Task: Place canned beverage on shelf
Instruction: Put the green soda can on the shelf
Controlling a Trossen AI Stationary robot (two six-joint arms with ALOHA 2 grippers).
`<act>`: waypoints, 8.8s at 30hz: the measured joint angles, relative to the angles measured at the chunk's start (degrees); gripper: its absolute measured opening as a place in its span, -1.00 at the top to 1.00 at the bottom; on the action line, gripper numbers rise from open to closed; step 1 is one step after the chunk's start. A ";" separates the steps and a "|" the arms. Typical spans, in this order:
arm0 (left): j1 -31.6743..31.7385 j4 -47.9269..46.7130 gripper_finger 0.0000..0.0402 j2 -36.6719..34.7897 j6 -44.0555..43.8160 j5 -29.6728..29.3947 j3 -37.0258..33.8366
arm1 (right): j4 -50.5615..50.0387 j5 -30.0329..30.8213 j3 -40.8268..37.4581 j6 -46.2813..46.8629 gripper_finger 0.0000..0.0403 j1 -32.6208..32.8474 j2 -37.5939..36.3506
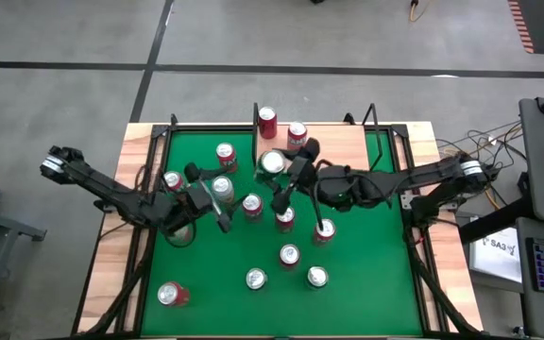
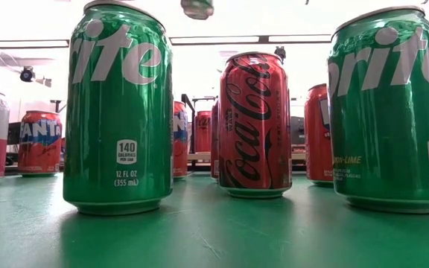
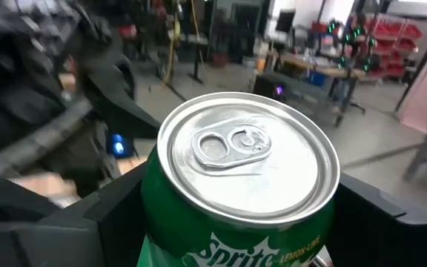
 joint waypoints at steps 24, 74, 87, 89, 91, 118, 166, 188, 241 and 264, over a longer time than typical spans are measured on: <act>0.04 -21.00 -0.82 -13.14 -11.14 14.30 0.00 | -10.78 1.35 -30.11 15.25 -0.48 -12.80 -21.04; 0.50 -4.21 -0.82 -31.42 -9.78 24.86 -20.43 | 5.88 7.52 -47.71 18.22 -0.48 -21.38 -17.04; 0.50 -4.20 -0.82 -42.80 -11.51 24.81 -27.75 | 5.46 7.56 -47.71 19.61 -0.48 -21.40 -17.04; 0.50 -4.05 -0.82 -43.47 -11.49 24.81 -27.78 | 5.25 7.58 -47.74 19.82 -0.48 -21.58 -17.02; 0.50 -4.09 -0.82 -43.86 -11.23 24.81 -27.78 | 5.11 7.56 -47.78 20.34 -0.51 -21.77 -17.02; 0.50 -4.10 -0.82 -43.91 -7.79 24.79 -27.78 | 5.63 11.63 -48.51 26.64 -0.68 -23.54 -11.14; 0.49 -21.76 -0.82 -44.46 7.94 25.75 -17.25 | -68.45 -27.19 2.78 42.83 0.92 -22.76 0.93; 0.49 -31.27 -0.82 -45.06 5.49 25.69 -12.90 | -68.88 -19.43 1.81 42.59 0.94 -28.73 2.84; 0.49 -30.71 -0.82 -45.79 6.86 25.75 -12.94 | -64.79 -10.51 -0.51 43.04 0.94 -32.00 1.43; 0.48 -30.72 -0.82 -45.79 6.74 25.75 -12.96 | -69.86 -15.05 -1.78 34.76 0.94 -30.95 1.10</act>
